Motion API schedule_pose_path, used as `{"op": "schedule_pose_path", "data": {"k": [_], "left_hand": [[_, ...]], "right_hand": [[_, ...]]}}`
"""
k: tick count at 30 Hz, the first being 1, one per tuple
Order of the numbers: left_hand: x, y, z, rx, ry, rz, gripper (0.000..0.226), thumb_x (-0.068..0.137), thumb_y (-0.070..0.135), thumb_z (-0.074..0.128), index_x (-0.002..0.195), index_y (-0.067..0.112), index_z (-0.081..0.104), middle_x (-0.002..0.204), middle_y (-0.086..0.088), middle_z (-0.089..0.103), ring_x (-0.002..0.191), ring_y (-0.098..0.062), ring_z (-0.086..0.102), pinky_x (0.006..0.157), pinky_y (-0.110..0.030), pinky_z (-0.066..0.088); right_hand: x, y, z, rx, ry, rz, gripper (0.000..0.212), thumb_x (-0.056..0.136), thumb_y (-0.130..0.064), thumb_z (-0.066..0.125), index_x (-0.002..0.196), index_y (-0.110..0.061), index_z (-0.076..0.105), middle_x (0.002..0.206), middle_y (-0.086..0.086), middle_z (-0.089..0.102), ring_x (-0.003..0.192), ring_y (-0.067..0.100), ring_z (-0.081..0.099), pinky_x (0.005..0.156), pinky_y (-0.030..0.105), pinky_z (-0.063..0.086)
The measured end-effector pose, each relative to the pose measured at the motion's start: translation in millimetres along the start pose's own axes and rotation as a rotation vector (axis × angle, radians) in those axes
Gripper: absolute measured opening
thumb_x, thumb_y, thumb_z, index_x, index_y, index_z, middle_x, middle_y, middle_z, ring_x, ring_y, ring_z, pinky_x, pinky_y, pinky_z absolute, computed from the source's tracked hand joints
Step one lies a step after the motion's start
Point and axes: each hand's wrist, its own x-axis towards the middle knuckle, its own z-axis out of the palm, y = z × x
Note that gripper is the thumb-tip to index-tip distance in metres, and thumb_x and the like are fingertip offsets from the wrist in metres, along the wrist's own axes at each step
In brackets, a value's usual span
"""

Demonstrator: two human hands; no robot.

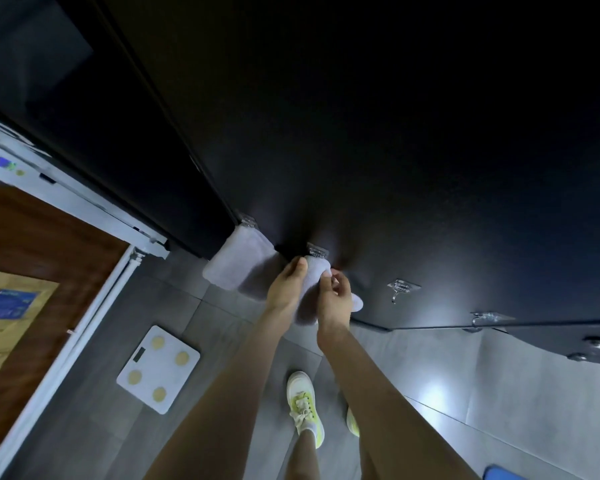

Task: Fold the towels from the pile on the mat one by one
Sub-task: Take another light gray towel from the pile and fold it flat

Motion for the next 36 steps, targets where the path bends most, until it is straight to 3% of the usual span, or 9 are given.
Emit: {"op": "schedule_pose_path", "data": {"k": [3, 5, 9, 12, 15, 20, 24, 29, 36], "left_hand": [[4, 0, 0, 0.129, -0.034, -0.004, 0.039, 0.098, 0.035, 0.041, 0.127, 0.013, 0.052, 0.126, -0.003, 0.057, 0.120, -0.020, 0.052, 0.103, -0.028, 0.035], [8, 5, 2, 0.222, 0.002, 0.009, 0.040, 0.100, 0.029, 0.037, 0.126, 0.005, 0.053, 0.131, -0.006, 0.054, 0.127, -0.019, 0.046, 0.100, -0.019, 0.027], [11, 13, -3, 0.237, -0.070, -0.019, 0.042, 0.100, 0.033, 0.035, 0.122, 0.003, 0.056, 0.132, -0.008, 0.055, 0.127, -0.021, 0.045, 0.110, -0.030, 0.027], [7, 15, -9, 0.387, -0.049, 0.063, 0.041, 0.100, 0.033, 0.036, 0.126, 0.008, 0.054, 0.136, -0.006, 0.052, 0.128, -0.021, 0.043, 0.104, -0.024, 0.027], [-3, 15, -19, 0.461, 0.005, 0.136, 0.040, 0.099, 0.036, 0.036, 0.127, 0.013, 0.054, 0.138, -0.004, 0.050, 0.129, -0.021, 0.043, 0.111, -0.032, 0.028], [-41, 19, -30, 0.514, 0.109, 0.394, 0.022, 0.096, 0.024, 0.044, 0.094, 0.011, 0.062, 0.103, -0.011, 0.066, 0.103, -0.028, 0.058, 0.088, -0.033, 0.042], [-83, 31, -19, 0.655, 0.098, 0.545, 0.020, 0.093, 0.022, 0.050, 0.098, 0.010, 0.065, 0.096, -0.004, 0.066, 0.089, -0.017, 0.057, 0.073, -0.024, 0.038], [-127, 32, 29, 0.863, -0.135, 0.699, 0.017, 0.092, 0.028, 0.052, 0.094, 0.018, 0.066, 0.094, 0.004, 0.066, 0.086, -0.013, 0.059, 0.073, -0.019, 0.041], [-182, -6, 152, 1.165, -0.593, 0.785, 0.018, 0.091, 0.033, 0.053, 0.094, 0.021, 0.066, 0.094, 0.009, 0.066, 0.084, -0.009, 0.058, 0.076, -0.027, 0.046]], "right_hand": [[-5, 2, -8, -0.194, 0.032, 0.034, 0.067, 0.074, -0.070, 0.046, 0.132, -0.036, 0.046, 0.129, -0.001, 0.053, 0.117, 0.024, 0.051, 0.103, 0.041, 0.041], [-4, 2, -12, -0.116, -0.085, 0.053, 0.057, 0.089, -0.058, 0.044, 0.138, -0.027, 0.042, 0.130, 0.000, 0.052, 0.116, 0.018, 0.049, 0.104, 0.031, 0.036], [-1, -6, -22, -0.120, -0.344, 0.109, 0.035, 0.097, -0.052, 0.035, 0.124, -0.032, 0.046, 0.129, -0.006, 0.049, 0.122, 0.011, 0.043, 0.098, 0.025, 0.031], [-2, -11, -30, -0.175, -0.319, 0.069, 0.043, 0.097, -0.049, 0.039, 0.129, -0.023, 0.048, 0.122, -0.005, 0.050, 0.122, 0.016, 0.046, 0.106, 0.031, 0.031], [-10, -12, -42, -0.251, -0.253, -0.006, 0.052, 0.093, -0.053, 0.044, 0.134, -0.022, 0.048, 0.124, -0.006, 0.052, 0.120, 0.016, 0.046, 0.110, 0.038, 0.032], [-35, -13, -72, -0.346, -0.195, -0.132, 0.064, 0.088, -0.056, 0.051, 0.143, -0.025, 0.038, 0.140, -0.004, 0.048, 0.127, 0.020, 0.047, 0.106, 0.034, 0.038], [-57, -12, -108, -0.384, -0.206, -0.211, 0.049, 0.089, -0.053, 0.052, 0.116, -0.014, 0.061, 0.110, 0.001, 0.065, 0.102, 0.018, 0.060, 0.099, 0.040, 0.046], [-82, -7, -177, -0.342, -0.222, -0.162, 0.034, 0.092, -0.044, 0.052, 0.091, -0.012, 0.063, 0.090, 0.005, 0.066, 0.076, 0.015, 0.060, 0.064, 0.018, 0.049], [-94, 42, -324, -0.309, -0.044, 0.016, 0.027, 0.094, -0.038, 0.052, 0.093, -0.012, 0.060, 0.088, 0.009, 0.065, 0.070, 0.017, 0.059, 0.062, 0.026, 0.048]]}}
